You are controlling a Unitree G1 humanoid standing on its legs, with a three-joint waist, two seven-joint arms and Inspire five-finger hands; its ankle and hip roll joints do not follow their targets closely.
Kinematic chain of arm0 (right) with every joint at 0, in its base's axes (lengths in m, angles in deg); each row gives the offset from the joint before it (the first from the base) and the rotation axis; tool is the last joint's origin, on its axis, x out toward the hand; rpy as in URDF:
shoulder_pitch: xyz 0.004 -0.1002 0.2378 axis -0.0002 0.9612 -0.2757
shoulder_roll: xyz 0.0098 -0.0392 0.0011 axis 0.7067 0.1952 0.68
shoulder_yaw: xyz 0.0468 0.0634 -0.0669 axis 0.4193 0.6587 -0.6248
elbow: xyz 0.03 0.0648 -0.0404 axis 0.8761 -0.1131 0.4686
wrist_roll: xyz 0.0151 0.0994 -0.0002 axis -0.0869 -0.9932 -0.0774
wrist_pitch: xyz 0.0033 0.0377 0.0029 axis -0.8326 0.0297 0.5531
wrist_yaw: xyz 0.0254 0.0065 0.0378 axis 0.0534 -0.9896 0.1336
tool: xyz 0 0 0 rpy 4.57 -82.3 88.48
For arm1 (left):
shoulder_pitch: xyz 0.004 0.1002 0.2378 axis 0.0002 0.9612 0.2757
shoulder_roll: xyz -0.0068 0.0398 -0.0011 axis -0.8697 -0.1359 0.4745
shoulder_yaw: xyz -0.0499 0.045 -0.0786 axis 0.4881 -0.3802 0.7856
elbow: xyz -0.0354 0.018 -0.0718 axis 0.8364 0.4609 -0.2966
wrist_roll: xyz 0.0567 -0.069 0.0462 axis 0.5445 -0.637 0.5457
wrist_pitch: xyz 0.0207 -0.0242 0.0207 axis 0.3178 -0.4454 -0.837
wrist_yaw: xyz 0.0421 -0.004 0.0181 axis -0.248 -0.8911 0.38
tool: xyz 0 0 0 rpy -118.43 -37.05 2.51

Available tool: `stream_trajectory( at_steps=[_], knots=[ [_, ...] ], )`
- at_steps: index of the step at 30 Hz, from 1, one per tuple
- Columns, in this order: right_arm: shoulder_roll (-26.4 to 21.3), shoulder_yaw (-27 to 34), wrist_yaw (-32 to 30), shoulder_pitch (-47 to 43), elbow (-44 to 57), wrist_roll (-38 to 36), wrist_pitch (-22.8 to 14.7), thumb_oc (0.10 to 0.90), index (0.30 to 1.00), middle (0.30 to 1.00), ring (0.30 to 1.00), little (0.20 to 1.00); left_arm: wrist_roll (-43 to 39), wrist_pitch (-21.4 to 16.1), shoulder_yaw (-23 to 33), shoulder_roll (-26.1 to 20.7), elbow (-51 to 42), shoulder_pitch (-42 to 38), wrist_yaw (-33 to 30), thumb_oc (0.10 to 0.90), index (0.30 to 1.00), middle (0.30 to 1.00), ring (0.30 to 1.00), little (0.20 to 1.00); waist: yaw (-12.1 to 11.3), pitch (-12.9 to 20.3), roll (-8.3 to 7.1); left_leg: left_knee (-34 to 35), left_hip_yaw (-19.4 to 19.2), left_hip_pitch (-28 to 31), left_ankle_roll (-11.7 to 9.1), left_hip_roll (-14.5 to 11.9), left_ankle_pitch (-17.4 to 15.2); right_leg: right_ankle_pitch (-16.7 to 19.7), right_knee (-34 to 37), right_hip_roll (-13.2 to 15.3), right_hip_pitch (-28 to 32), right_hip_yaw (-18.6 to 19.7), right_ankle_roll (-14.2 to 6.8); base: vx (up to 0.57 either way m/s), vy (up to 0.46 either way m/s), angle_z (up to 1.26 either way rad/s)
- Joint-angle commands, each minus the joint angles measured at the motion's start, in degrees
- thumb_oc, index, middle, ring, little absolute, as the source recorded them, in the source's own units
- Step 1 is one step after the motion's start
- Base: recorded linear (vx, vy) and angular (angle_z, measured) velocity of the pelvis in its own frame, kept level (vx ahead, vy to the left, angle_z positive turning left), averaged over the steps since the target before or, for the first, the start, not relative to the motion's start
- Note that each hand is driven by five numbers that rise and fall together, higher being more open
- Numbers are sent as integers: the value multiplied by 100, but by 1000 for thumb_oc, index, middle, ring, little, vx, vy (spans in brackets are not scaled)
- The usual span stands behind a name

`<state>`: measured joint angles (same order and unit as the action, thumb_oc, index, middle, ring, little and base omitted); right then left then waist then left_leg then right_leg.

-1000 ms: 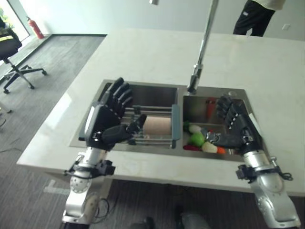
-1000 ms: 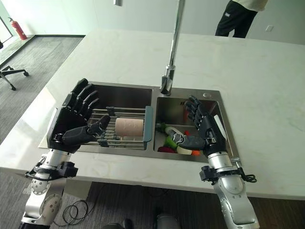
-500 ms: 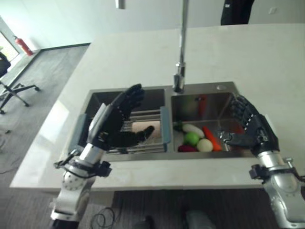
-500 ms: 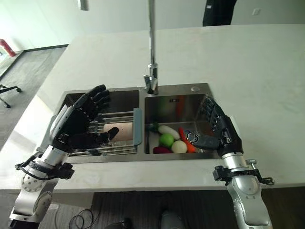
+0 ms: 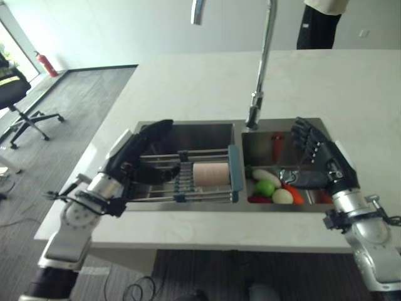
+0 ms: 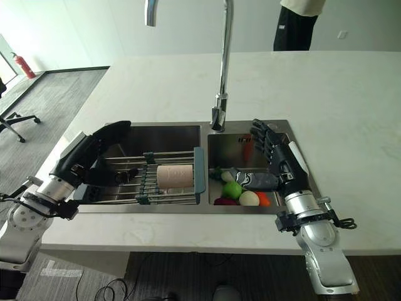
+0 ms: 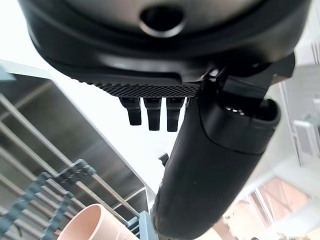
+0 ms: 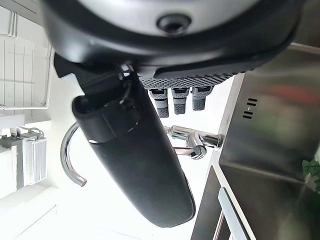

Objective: Place the dishes in the dishwasher.

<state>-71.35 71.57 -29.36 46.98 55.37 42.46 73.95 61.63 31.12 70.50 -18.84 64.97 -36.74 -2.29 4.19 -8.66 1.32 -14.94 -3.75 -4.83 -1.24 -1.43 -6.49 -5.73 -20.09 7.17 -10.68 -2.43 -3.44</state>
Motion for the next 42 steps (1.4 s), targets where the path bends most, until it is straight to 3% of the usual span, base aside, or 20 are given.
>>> stream_trajectory(
  at_steps=[1, 13, 27, 42],
  knots=[
    [-322, 109, 10, -702, 291, -208, -501, 800, 900, 900, 900, 900, 99, -192, -116, -213, -126, -800, -209, 800, 900, 900, 900, 900, 54, 409, 37, -225, 12, -10, -300, -454, -535, -275, 290, 164, 472, 37, -566, 16, 12, -12],
    [-476, -17, 176, -861, 119, -184, -545, 800, 900, 900, 900, 900, 159, 514, -833, -141, 971, -1507, 45, 800, 900, 900, 900, 900, 259, 455, 70, -225, -176, 73, -289, -511, -582, -286, 290, 16, 467, 241, -557, 10, 1, -12],
    [-685, -30, 298, -913, 30, -172, -538, 800, 900, 900, 900, 900, 246, 380, -1213, -186, 2651, -1824, -30, 800, 900, 900, 900, 900, 493, 509, 106, -225, -409, 172, -283, -594, -599, -261, 290, -141, 436, 445, -537, 3, 0, -11],
    [-738, 53, 415, -863, 71, -121, -498, 800, 900, 900, 900, 900, 588, 341, -1462, -156, 2910, -2038, 44, 800, 900, 900, 900, 900, 672, 514, 138, -225, -547, 239, -279, -646, -622, -228, 290, -198, 403, 594, -545, 6, 0, -6]
  ],
)
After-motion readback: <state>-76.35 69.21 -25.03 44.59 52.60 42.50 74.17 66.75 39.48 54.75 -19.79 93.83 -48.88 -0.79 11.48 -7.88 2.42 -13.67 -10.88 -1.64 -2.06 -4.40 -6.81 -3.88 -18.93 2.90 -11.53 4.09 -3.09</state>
